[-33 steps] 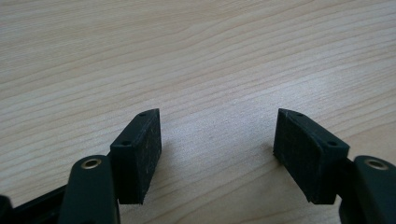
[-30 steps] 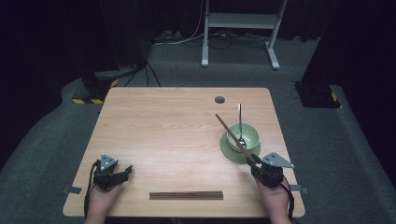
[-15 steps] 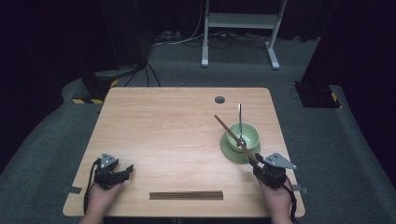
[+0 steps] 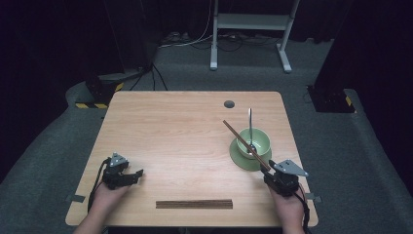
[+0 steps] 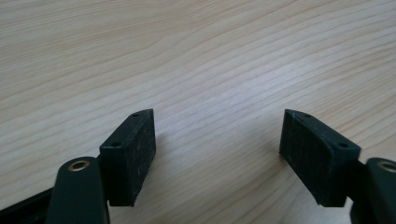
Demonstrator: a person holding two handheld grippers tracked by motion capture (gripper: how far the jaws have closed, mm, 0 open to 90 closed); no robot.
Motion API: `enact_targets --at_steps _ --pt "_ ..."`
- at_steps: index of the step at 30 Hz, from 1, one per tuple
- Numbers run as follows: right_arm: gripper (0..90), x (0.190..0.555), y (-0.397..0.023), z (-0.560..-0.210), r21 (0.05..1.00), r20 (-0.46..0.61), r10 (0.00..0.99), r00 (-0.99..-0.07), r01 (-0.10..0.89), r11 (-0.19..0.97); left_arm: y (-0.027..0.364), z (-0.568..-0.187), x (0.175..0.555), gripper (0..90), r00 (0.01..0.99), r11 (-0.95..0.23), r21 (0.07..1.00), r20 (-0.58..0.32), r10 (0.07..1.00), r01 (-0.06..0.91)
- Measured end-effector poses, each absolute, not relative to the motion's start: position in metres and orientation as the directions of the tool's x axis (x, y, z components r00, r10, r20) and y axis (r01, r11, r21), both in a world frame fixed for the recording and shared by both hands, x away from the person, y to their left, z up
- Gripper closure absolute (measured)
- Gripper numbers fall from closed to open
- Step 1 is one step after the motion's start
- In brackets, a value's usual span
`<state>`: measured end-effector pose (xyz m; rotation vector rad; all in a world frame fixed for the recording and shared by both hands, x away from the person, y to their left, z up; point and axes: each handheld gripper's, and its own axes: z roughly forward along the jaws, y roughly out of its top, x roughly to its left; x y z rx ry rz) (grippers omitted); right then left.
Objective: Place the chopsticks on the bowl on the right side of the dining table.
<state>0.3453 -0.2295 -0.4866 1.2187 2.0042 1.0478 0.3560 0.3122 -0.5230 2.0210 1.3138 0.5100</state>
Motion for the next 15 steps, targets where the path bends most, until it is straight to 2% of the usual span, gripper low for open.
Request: enact_targets --at_steps 3,9,10,15 --pt "60.4 0.346 -0.228 -0.488 0.837 -0.064 0.908 -0.414 0.473 0.275 0.305 -0.521 0.36 23.6 0.437 -0.232 0.744 -0.089 0.895 0.627" --pt "59.2 0.348 -0.227 -0.485 0.824 -0.089 0.913 -0.399 0.486 0.292 0.285 -0.511 0.369 21.8 0.462 -0.206 0.768 -0.129 0.877 0.606" --pt "59.3 0.347 -0.229 -0.486 0.814 -0.108 0.912 -0.396 0.492 0.31 0.277 -0.507 0.374 20.8 0.478 -0.189 0.769 -0.167 0.862 0.61" --pt "58.4 0.346 -0.234 -0.486 0.808 -0.108 0.915 -0.389 0.502 0.309 0.251 -0.498 0.388 19.9 0.505 -0.206 0.772 -0.167 0.847 0.601"
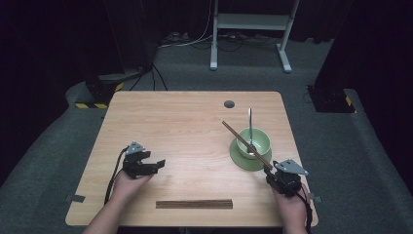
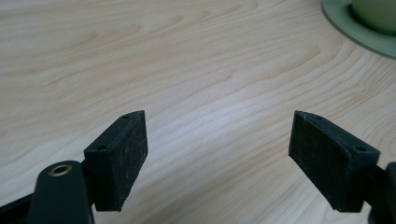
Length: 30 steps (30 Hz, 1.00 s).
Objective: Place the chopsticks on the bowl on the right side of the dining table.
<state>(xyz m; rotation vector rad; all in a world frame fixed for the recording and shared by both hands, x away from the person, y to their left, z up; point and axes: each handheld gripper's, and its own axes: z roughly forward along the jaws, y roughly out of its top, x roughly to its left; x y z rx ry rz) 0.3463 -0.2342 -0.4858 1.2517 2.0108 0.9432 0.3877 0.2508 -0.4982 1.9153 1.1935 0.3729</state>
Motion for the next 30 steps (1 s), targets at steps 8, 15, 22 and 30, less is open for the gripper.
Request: enact_targets --at_steps 8,15,22,30 --pt "57.5 0.351 -0.246 -0.482 0.824 -0.088 0.921 -0.38 0.491 0.281 0.201 -0.487 0.405 20.0 0.537 -0.241 0.776 -0.145 0.831 0.583" --pt "57.0 0.359 -0.254 -0.481 0.839 -0.074 0.919 -0.386 0.475 0.267 0.159 -0.485 0.417 22.5 0.566 -0.279 0.783 -0.111 0.817 0.555" --pt "55.6 0.372 -0.27 -0.484 0.84 -0.052 0.92 -0.388 0.482 0.25 0.128 -0.481 0.429 24.4 0.566 -0.256 0.811 -0.11 0.817 0.526" --pt "55.6 0.378 -0.281 -0.485 0.85 -0.038 0.926 -0.375 0.476 0.228 0.102 -0.48 0.446 22.8 0.552 -0.236 0.825 -0.107 0.827 0.513"
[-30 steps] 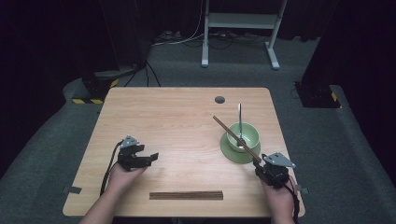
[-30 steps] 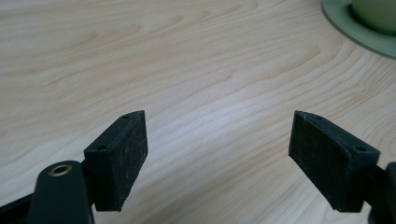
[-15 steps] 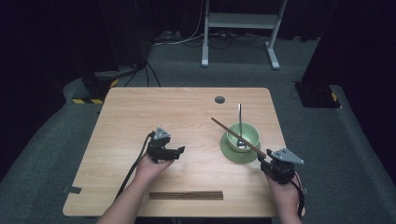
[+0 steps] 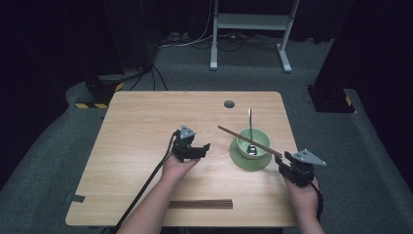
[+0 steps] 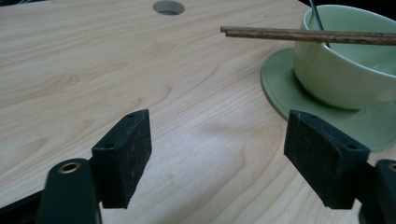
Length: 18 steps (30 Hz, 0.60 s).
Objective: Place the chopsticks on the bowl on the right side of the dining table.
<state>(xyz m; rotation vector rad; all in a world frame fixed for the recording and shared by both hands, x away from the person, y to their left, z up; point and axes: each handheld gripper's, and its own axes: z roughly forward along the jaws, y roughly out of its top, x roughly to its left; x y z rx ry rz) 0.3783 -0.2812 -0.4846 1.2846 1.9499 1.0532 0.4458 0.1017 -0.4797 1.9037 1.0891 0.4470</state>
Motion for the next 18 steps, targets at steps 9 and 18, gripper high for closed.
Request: enact_targets --at_steps 9,18 --pt "55.6 0.385 -0.285 -0.481 0.853 -0.055 0.927 -0.371 0.465 0.237 0.072 -0.48 0.466 23.8 0.563 -0.251 0.828 -0.092 0.821 0.501" --pt "57.7 0.398 -0.285 -0.479 0.845 -0.072 0.932 -0.355 0.475 0.246 0.055 -0.481 0.481 24.5 0.581 -0.249 0.842 -0.092 0.809 0.479"
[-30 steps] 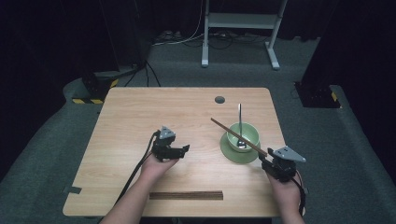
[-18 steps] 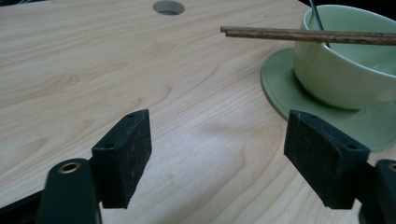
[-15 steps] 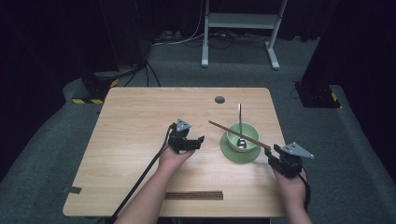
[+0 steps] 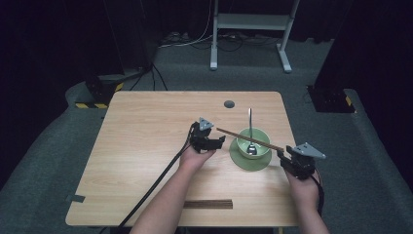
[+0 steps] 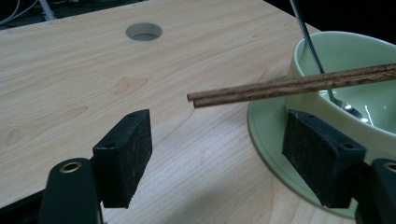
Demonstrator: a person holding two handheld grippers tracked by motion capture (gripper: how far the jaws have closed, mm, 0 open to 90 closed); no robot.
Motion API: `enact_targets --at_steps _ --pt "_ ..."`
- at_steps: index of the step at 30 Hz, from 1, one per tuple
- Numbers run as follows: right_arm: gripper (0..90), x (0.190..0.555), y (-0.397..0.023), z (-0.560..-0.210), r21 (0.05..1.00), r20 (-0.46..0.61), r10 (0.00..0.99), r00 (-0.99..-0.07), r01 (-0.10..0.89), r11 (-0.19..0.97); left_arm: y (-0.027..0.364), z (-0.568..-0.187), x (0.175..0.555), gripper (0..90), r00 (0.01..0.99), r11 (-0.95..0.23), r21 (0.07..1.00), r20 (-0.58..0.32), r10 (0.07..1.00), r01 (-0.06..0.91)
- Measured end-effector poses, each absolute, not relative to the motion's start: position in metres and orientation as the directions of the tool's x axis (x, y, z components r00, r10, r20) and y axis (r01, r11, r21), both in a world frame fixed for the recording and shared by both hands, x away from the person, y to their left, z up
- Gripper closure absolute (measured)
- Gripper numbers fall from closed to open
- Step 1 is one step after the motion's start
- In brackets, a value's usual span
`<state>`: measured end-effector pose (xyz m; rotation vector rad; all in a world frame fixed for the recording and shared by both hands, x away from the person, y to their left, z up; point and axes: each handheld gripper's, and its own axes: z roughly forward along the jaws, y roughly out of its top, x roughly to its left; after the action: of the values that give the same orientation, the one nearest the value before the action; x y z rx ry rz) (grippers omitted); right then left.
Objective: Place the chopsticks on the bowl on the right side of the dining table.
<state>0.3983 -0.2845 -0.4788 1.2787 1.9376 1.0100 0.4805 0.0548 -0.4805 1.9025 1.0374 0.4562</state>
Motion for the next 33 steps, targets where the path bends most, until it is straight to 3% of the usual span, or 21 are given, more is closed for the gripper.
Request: enact_targets --at_steps 18,33 --pt "63.2 0.409 -0.285 -0.475 0.839 -0.086 0.934 -0.347 0.481 0.256 0.048 -0.484 0.485 26.5 0.605 -0.211 0.85 -0.149 0.782 0.482" --pt "62.3 0.404 -0.282 -0.479 0.833 -0.098 0.929 -0.356 0.481 0.272 0.045 -0.483 0.47 31.4 0.633 -0.259 0.854 -0.102 0.768 0.451"
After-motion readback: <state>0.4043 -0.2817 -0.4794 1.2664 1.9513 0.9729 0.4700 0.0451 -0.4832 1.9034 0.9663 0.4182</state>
